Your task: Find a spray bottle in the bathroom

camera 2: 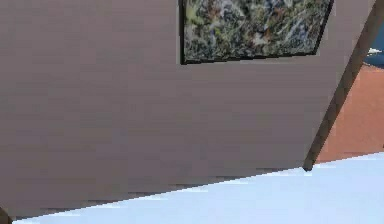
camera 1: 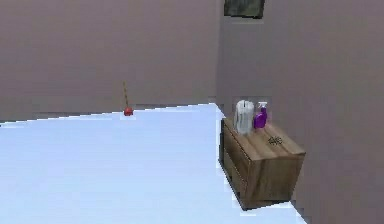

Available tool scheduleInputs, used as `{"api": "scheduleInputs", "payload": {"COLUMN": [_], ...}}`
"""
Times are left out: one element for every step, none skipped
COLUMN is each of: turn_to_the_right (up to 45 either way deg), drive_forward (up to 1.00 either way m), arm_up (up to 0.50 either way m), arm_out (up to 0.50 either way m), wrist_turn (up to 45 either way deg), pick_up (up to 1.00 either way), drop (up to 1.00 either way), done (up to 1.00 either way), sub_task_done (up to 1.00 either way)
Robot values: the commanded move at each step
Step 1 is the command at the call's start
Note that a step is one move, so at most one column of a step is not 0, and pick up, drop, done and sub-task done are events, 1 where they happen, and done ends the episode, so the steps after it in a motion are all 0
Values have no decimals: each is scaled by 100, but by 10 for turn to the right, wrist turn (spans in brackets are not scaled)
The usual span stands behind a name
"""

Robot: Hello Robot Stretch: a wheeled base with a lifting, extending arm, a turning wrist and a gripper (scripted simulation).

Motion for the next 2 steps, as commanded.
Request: {"api": "scheduleInputs", "payload": {"turn_to_the_right": [0, 360], "drive_forward": [80, 0], "arm_up": [0, 0], "arm_out": [0, 0], "wrist_turn": [0, 0], "pick_up": [0, 0], "drop": [0, 0], "done": [0, 0], "sub_task_done": [0, 0]}}
